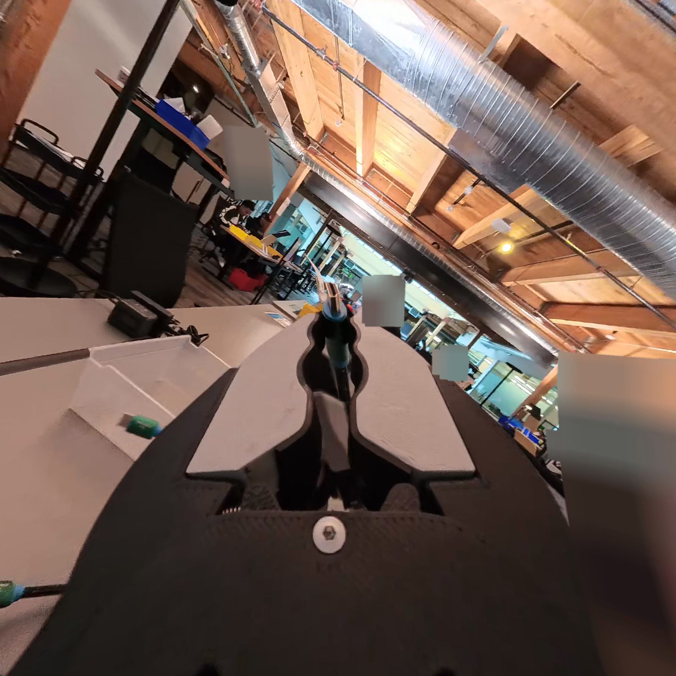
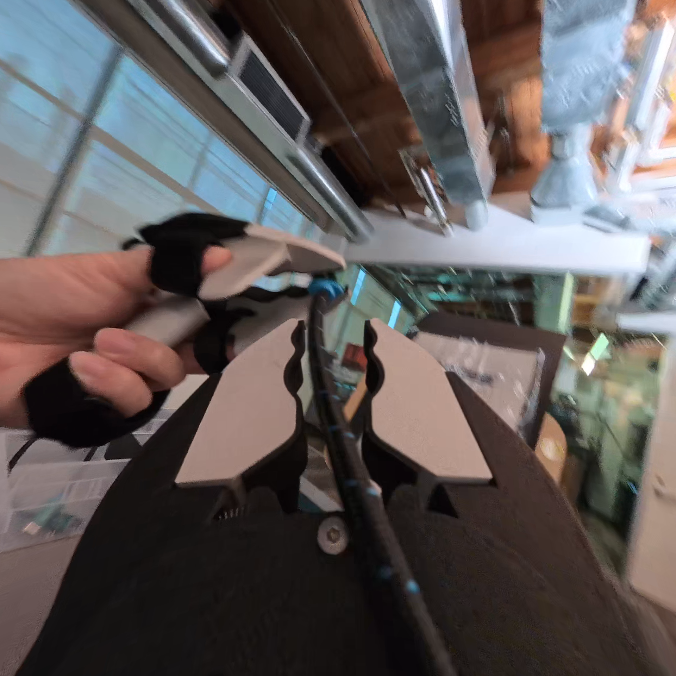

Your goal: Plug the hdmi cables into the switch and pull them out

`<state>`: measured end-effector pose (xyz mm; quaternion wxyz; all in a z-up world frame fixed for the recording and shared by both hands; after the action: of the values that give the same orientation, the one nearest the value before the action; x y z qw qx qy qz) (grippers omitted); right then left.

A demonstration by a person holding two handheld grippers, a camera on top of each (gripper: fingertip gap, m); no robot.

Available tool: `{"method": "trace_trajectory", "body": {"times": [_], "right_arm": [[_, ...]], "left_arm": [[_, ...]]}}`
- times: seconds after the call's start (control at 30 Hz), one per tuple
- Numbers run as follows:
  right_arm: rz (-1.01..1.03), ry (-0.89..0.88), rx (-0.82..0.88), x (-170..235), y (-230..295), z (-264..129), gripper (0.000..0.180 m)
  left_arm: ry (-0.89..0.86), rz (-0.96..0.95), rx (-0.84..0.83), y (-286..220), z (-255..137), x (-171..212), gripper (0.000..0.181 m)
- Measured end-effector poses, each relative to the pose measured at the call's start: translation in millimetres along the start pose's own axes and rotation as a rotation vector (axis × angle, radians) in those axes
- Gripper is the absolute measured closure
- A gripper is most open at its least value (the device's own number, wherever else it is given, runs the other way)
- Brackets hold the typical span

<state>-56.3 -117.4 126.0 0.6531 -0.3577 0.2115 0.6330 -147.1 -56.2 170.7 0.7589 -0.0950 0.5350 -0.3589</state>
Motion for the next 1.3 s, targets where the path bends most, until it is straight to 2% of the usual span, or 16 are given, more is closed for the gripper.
{"method": "trace_trajectory", "body": {"times": [0.07,0.23,0.33,1.3], "right_arm": [[-0.042,-0.055,-0.137,-8,5,-3,0.154],[-0.057,-0.011,-0.081,-14,5,0,0.155],[-0.054,0.034,-0.083,-13,7,1,0.164],[-0.094,0.010,-0.065,-11,13,-6,0.172]], "left_arm": [[0.013,-0.021,0.008,3,-2,2,0.169],[0.008,0.019,-0.004,-1,-6,2,0.169],[0.005,0.053,-0.013,-5,-8,2,0.169],[-0.068,0.041,-0.021,-5,-10,18,0.169]]}}
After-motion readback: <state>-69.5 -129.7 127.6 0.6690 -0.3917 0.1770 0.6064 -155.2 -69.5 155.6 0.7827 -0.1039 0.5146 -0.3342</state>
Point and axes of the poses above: each gripper's, where its closed fingertips meet, z out along the fingers, x out of its underside, y = z × x across the jaws, the point moved 7 cm from there along -z, back along the fingers, and after that the axes turned 11 degrees about x, right-handed, at the moved point
